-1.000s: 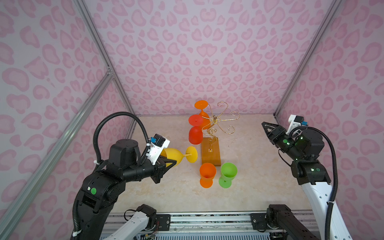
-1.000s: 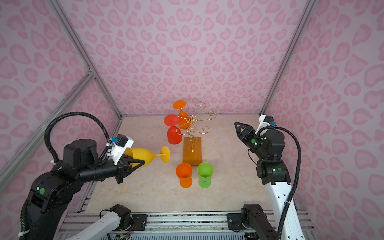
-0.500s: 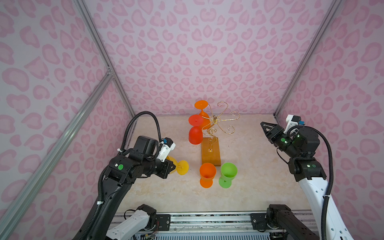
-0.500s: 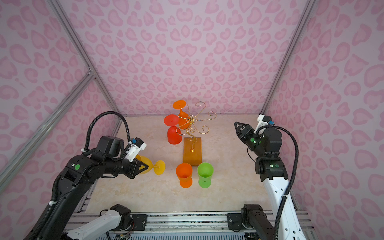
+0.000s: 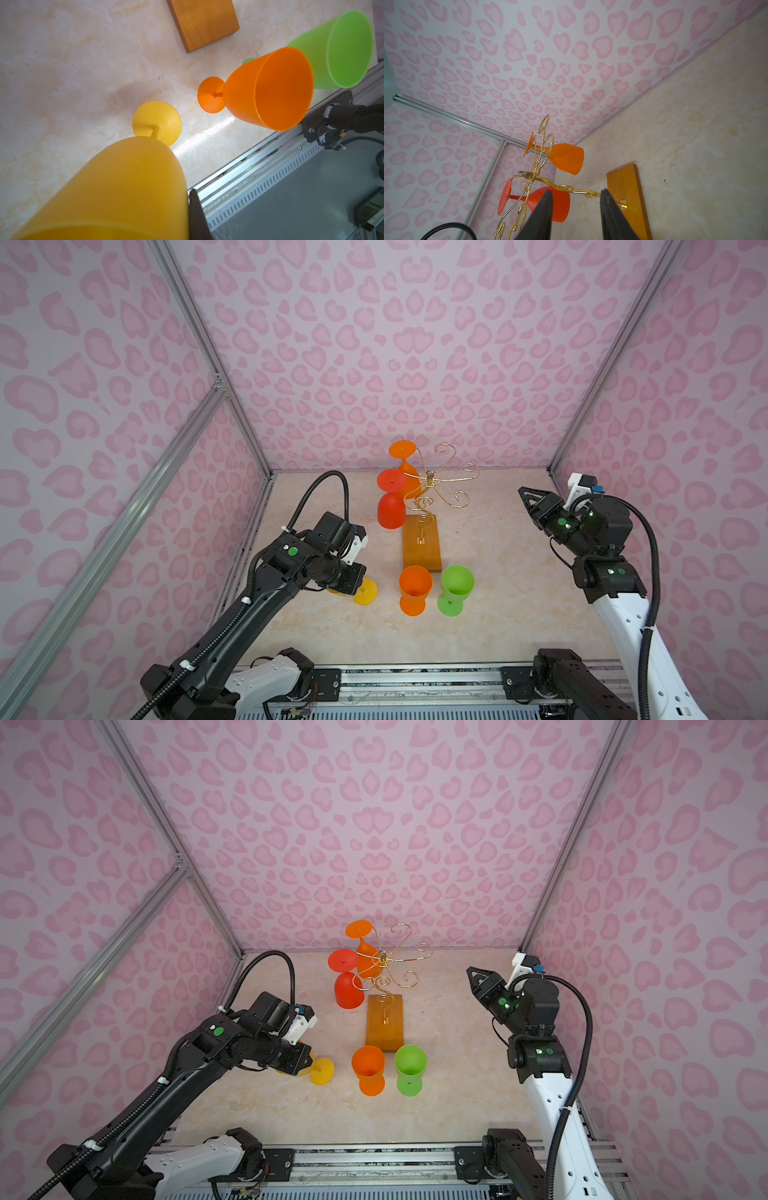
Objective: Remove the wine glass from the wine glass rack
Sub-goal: 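Carry the yellow glass down beside the orange glass with the left gripper, then set the yellow glass upright on the table and open the left gripper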
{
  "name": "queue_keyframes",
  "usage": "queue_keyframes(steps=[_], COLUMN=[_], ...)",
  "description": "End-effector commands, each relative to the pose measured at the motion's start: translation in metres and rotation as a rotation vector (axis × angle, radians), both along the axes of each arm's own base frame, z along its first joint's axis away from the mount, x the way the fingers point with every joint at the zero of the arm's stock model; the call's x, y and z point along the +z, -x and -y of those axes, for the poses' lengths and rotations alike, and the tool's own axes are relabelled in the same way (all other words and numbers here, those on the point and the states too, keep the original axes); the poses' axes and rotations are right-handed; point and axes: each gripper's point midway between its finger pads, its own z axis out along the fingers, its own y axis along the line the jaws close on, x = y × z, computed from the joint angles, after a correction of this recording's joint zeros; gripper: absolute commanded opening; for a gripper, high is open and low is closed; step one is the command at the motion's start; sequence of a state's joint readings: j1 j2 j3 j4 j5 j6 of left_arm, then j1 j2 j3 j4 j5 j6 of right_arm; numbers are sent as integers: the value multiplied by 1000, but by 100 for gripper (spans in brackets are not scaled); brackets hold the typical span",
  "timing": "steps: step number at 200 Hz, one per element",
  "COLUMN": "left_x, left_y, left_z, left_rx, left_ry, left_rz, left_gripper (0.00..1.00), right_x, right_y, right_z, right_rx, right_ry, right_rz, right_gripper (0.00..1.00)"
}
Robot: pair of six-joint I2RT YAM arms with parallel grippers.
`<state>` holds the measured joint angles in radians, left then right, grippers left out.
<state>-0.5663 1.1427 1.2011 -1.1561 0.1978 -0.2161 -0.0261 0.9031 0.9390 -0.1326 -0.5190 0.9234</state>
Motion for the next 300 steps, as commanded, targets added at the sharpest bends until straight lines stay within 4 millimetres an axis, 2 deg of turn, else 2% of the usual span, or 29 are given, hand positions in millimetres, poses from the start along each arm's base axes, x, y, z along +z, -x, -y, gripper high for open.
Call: queue_keyframes(steps=[1,53,163,232,274,300], left_x=[-3,-23,-53,-59,-57,-53], left_y=[-15,-22,-33,-32,-33,-33], left_z=[5,20,32,35,37,41], left_rx=[39,53,75,80,81,77], left_ry=[-7,-19,-88,-97,-91,-75], left_rz=[36,12,-27,-40,-38,-34], left_gripper=[2,2,2,2,12,23], right_x=[2,-3,-10,-13,-15,-16], right_y=[-1,1,2,2,1,1], right_z=[1,3,8,9,10,10], right_rx=[-2,-13,-31,-34,-34,-33], right_ry=[12,18,21,15,12,10], right_rz=[25,15,3,-1,-2,-5], right_gripper=[39,38,39,38,38,38])
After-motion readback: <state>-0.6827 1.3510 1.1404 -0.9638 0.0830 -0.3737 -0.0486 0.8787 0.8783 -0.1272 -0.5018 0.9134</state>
